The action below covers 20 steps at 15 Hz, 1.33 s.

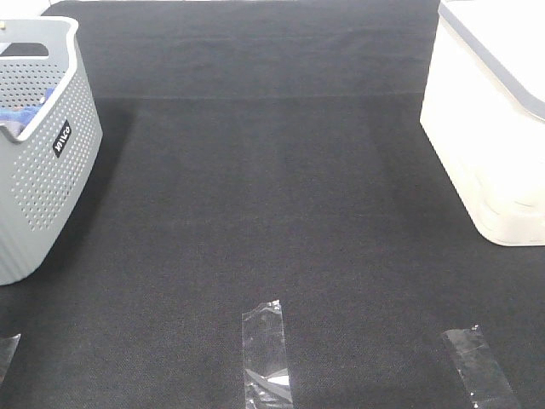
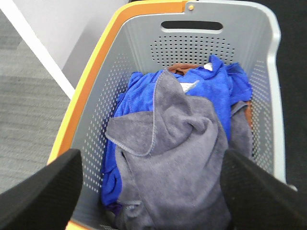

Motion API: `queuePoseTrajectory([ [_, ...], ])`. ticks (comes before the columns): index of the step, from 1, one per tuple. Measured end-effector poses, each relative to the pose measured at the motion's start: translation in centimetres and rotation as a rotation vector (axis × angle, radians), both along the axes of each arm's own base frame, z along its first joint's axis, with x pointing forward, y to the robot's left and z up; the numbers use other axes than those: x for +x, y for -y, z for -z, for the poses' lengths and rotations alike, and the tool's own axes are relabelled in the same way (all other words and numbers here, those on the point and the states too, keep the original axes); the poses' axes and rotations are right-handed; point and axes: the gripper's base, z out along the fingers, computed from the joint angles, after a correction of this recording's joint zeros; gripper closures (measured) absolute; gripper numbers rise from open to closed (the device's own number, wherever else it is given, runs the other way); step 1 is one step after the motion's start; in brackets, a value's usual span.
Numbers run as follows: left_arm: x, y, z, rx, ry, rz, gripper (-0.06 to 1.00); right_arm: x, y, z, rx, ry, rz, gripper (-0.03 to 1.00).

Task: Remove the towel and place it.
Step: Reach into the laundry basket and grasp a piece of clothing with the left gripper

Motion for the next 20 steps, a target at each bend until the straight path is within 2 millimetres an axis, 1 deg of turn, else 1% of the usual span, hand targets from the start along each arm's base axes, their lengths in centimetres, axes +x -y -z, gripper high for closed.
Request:
queuePoseTrajectory([
  [1, 1.0, -0.1, -0.1, 0.011, -0.014, -0.004, 0.19, 0.0, 0.0, 0.0, 0.0, 0.0, 0.0, 0.21],
  [2, 2.8, -0.4, -0.6, 0.045, -0.032, -0.014, 0.19, 0.0, 0.0, 0.0, 0.0, 0.0, 0.0, 0.21],
  [3, 5.3, -0.7, -0.7, 0.093, -0.058, -0.024, 0.19, 0.0, 0.0, 0.0, 0.0, 0.0, 0.0, 0.21],
  [6, 10.3, -1.1, -0.5, 0.16, -0.122, -0.014, 0.19, 0.0, 0.0, 0.0, 0.0, 0.0, 0.0, 0.21],
  [9, 14.3, -1.5, 0.6, 0.215, -0.254, -0.016, 0.19, 0.0, 0.0, 0.0, 0.0, 0.0, 0.0, 0.21],
  [10, 15.5, -1.6, 0.6, 0.225, -0.277, -0.01, 0.19, 0.0, 0.0, 0.0, 0.0, 0.0, 0.0, 0.21],
  [11, 16.6, -1.6, 1.0, 0.226, -0.307, 0.0, 0.19, 0.0, 0.0, 0.0, 0.0, 0.0, 0.0, 0.21],
  [13, 18.5, -1.3, 1.1, 0.208, -0.321, 0.032, 0.19, 0.0, 0.0, 0.0, 0.0, 0.0, 0.0, 0.21],
  [15, 20.1, -1.5, 2.1, 0.148, -0.349, 0.051, 0.19, 0.0, 0.0, 0.0, 0.0, 0.0, 0.0, 0.21],
  [17, 21.1, -2.9, 3.3, 0.063, -0.374, 0.039, 0.19, 0.0, 0.0, 0.0, 0.0, 0.0, 0.0, 0.21],
  [18, 21.7, -4.2, 4.5, 0.006, -0.392, 0.033, 0.19, 0.0, 0.0, 0.0, 0.0, 0.0, 0.0, 0.21],
  [19, 21.9, -4.9, 5.3, -0.021, -0.406, 0.029, 0.19, 0.0, 0.0, 0.0, 0.0, 0.0, 0.0, 0.21],
  [20, 22.2, -5.2, 6.0, -0.031, -0.421, 0.037, 0.19, 0.0, 0.0, 0.0, 0.0, 0.0, 0.0, 0.21],
])
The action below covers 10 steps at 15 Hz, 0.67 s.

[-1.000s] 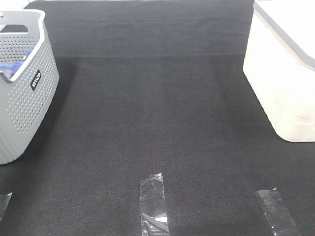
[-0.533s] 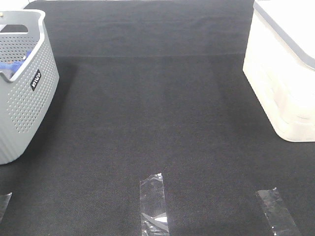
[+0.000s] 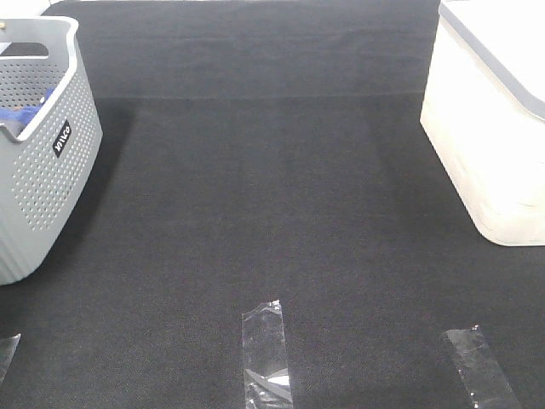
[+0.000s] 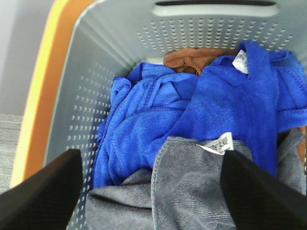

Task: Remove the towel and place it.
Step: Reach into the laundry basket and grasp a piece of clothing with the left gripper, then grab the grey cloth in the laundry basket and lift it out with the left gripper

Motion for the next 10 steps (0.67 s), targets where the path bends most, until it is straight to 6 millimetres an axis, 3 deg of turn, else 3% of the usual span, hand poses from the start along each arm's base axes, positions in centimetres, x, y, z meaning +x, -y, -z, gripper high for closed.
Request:
queuePoseTrajectory([
  [6, 2.0, -0.2, 5.6, -0.028, -0.112, 0.024, 0.19, 0.0, 0.0, 0.0, 0.0, 0.0, 0.0, 0.21],
  [7, 2.0, -0.2, 5.6, -0.028, -0.112, 0.024, 0.19, 0.0, 0.0, 0.0, 0.0, 0.0, 0.0, 0.21],
  [10, 2.7, -0.3, 8.3, -0.042, -0.161, 0.025, 0.21, 0.0, 0.0, 0.0, 0.0, 0.0, 0.0, 0.21],
])
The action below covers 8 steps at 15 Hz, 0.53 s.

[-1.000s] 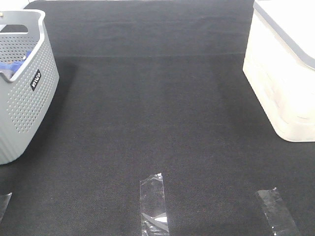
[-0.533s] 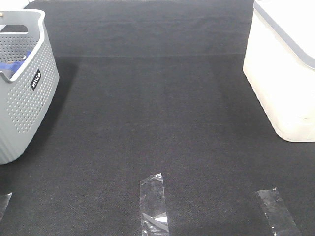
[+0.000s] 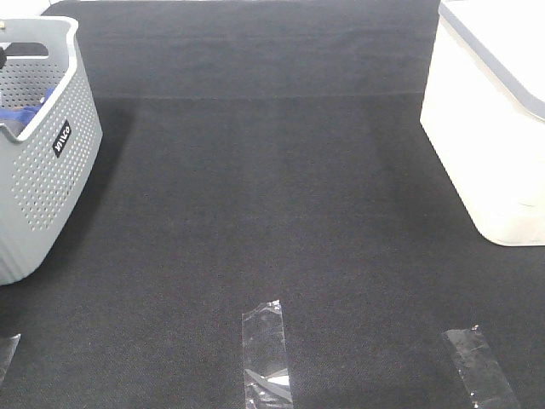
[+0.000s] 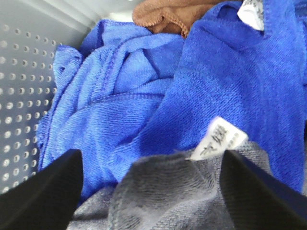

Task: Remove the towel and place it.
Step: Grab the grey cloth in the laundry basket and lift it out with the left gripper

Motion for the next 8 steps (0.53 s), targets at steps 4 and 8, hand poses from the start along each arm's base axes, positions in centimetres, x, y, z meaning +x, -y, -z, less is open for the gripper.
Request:
queuePoseTrajectory([
  [4, 0.1, 0.0, 0.5, -0.001, -0.01, 0.0, 0.33, 0.0, 0.0, 0.0, 0.0, 0.0, 0.0, 0.21],
  [8, 0.2, 0.0, 1.0, -0.008, -0.019, 0.0, 0.53, 0.0, 0.0, 0.0, 0.0, 0.0, 0.0, 0.21],
])
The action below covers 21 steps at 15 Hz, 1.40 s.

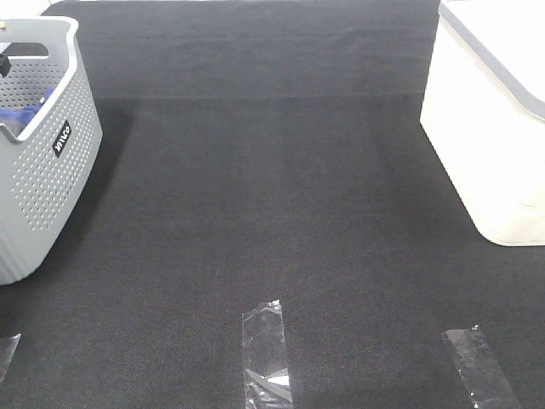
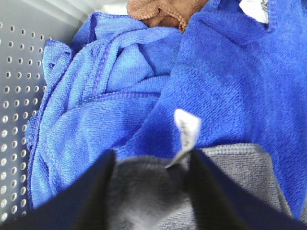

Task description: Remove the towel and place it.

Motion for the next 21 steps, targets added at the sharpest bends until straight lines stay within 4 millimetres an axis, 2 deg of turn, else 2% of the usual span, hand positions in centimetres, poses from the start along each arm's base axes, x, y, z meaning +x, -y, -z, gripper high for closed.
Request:
queuePoseTrajectory([
  [3, 0.0, 0.0, 0.0, 0.0, 0.0, 0.0, 0.77, 0.0, 0.0, 0.0, 0.0, 0.0, 0.0, 0.21],
  [4, 0.0, 0.1, 0.0, -0.012, 0.002, -0.001, 0.9, 0.0, 0.0, 0.0, 0.0, 0.0, 0.0, 0.21],
  [5, 0.0, 0.2, 0.0, -0.022, 0.003, 0.001, 0.93, 0.0, 0.0, 0.0, 0.0, 0.0, 0.0, 0.21],
  [9, 0.0, 0.7, 0.0, -0.071, -0.003, 0.018, 0.94, 0.0, 0.0, 0.0, 0.0, 0.0, 0.0, 0.21],
  [11, -0.4, 0.9, -0.8, -0.091, -0.005, 0.024, 0.94, 0.0, 0.0, 0.0, 0.0, 0.0, 0.0, 0.21],
  [12, -0.6, 1.0, -1.7, -0.098, 0.011, 0.029, 0.94, 0.0, 0.0, 0.0, 0.0, 0.0, 0.0, 0.21],
  [14, -1.4, 1.6, -5.4, -0.13, 0.098, 0.046, 0.94, 0.0, 0.0, 0.0, 0.0, 0.0, 0.0, 0.21],
  [15, -1.4, 1.6, -5.4, -0.13, 0.098, 0.046, 0.94, 0.0, 0.0, 0.0, 0.0, 0.0, 0.0, 0.21],
  [17, -2.2, 2.3, -8.4, -0.18, 0.173, 0.078, 0.94, 0.0, 0.0, 0.0, 0.0, 0.0, 0.0, 0.21],
  [21, -3.3, 5.0, -14.0, -0.347, 0.368, 0.204, 0.94, 0.0, 0.0, 0.0, 0.0, 0.0, 0.0, 0.21],
])
